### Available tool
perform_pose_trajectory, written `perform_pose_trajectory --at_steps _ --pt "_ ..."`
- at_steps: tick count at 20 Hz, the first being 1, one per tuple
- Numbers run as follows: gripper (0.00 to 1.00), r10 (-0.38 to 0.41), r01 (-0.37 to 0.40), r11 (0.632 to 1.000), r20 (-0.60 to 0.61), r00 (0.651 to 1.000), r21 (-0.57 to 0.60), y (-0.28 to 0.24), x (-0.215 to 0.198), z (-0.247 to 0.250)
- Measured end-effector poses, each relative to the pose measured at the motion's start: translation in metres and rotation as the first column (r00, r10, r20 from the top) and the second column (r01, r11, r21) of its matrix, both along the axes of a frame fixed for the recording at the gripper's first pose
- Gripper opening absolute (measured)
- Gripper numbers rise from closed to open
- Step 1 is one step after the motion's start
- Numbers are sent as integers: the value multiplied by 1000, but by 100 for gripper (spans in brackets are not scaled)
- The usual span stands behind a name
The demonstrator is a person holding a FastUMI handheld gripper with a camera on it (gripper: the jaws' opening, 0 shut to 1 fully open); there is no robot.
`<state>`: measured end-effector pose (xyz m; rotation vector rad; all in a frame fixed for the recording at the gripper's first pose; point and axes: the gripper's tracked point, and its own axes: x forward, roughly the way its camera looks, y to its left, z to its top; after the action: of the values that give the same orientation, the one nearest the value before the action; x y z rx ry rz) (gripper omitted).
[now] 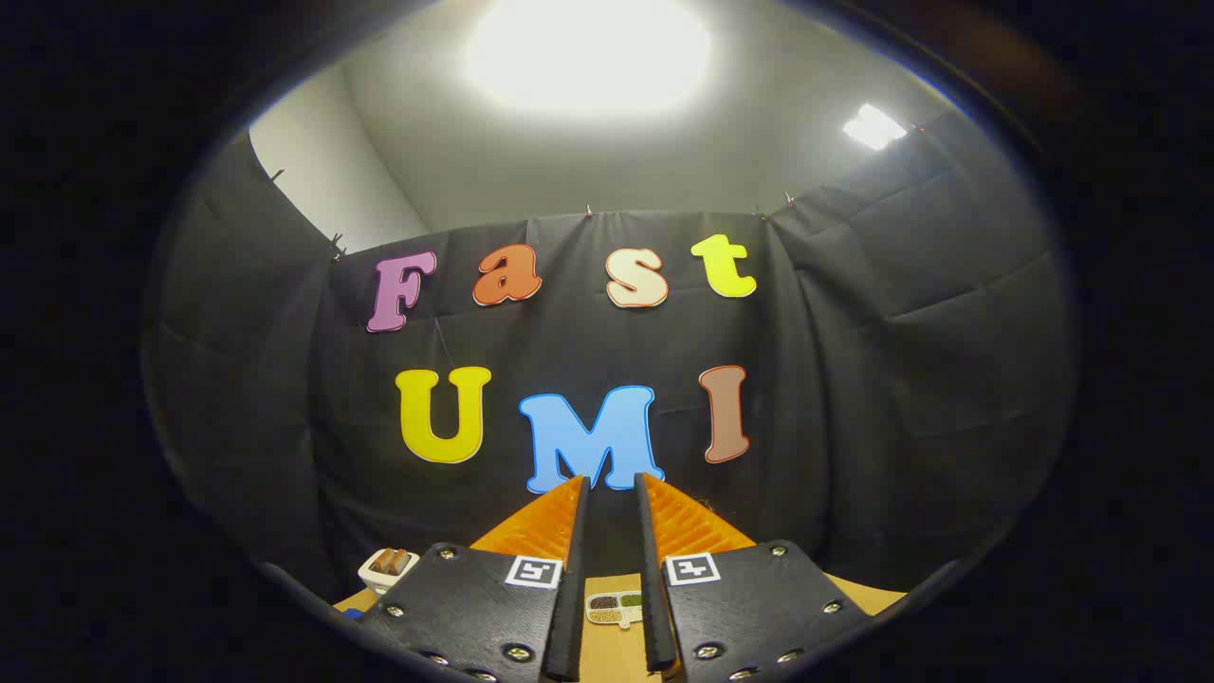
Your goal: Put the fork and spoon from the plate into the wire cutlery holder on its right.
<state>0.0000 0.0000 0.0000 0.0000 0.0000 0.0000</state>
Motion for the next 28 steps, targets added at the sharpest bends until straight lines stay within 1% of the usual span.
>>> perform_pose_trajectory --at_steps 3,4,9,16,20,22,25,26,28 --pt "26 4 -4 1000 -14 1000 2 3 0 -4" --pt "30 5 -6 1000 -16 1000 -2 3 1 -6" --pt "30 19 -19 1000 -33 999 3 10 5 -13" --pt "30 64 -66 998 -173 983 -5 29 -1 -75" --pt "30 103 -110 994 -271 957 -10 42 -7 -117" --pt "30 130 -143 990 -351 927 -12 50 -14 -148" --pt "30 177 -200 980 -485 856 4 64 -27 -200" --pt "30 187 -215 977 -532 826 10 68 -32 -221" --pt "30 203 -241 970 -639 741 29 74 -48 -263"
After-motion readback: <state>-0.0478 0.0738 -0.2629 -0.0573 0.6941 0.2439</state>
